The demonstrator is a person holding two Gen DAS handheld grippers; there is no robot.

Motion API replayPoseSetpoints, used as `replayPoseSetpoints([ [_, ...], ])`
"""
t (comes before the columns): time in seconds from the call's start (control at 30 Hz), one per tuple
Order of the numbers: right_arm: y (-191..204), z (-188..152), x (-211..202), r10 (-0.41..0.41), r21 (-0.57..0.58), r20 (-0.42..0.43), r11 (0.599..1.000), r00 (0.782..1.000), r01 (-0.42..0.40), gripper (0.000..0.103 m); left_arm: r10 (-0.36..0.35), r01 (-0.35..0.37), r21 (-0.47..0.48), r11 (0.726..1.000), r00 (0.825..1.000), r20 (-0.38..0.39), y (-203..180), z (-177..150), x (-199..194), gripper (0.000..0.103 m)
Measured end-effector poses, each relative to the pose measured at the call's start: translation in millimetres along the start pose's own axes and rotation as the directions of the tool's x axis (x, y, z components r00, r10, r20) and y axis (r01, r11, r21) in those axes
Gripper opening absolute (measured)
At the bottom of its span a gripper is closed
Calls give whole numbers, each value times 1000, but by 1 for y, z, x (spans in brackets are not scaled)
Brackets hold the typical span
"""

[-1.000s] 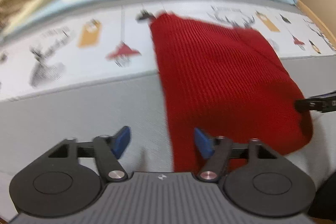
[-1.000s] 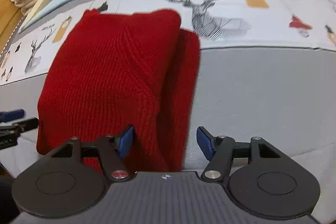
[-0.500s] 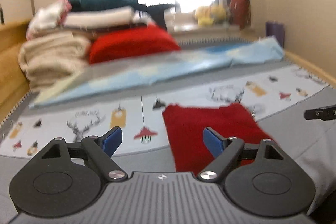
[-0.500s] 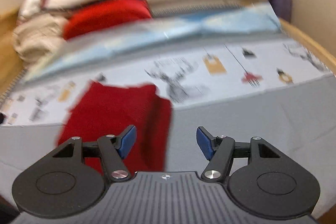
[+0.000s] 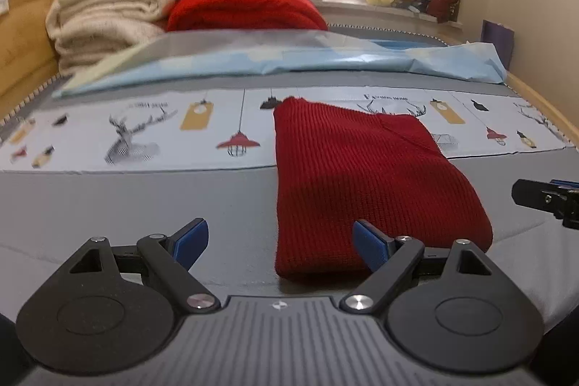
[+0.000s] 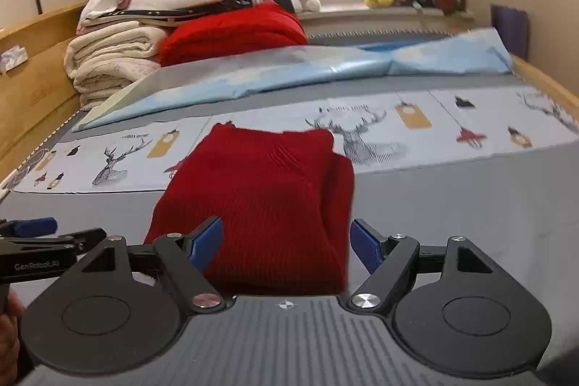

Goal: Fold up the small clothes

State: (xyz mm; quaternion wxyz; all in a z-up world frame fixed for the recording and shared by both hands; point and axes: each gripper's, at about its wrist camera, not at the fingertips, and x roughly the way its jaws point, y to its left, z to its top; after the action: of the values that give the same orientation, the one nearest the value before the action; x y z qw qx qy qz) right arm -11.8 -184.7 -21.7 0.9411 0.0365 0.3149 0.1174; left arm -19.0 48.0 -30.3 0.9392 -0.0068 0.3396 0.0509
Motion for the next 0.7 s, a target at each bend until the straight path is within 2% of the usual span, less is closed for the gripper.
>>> replayPoseSetpoints([
  [0.13, 6, -2, 15, -46, -20, -15, 999, 999, 45, 79, 0, 0, -14, 1000, 1000, -28, 3, -4, 10, 91],
  [0.23, 5, -4, 20, -32, 18, -41, 999, 999, 33, 79, -21, 20, -33, 999, 998, -51, 3, -6, 13, 91],
  [0.7, 24, -9, 27, -16, -64, -73, 998, 997, 11, 80, -47, 44, -41, 998, 997, -60, -9, -9, 17, 91],
])
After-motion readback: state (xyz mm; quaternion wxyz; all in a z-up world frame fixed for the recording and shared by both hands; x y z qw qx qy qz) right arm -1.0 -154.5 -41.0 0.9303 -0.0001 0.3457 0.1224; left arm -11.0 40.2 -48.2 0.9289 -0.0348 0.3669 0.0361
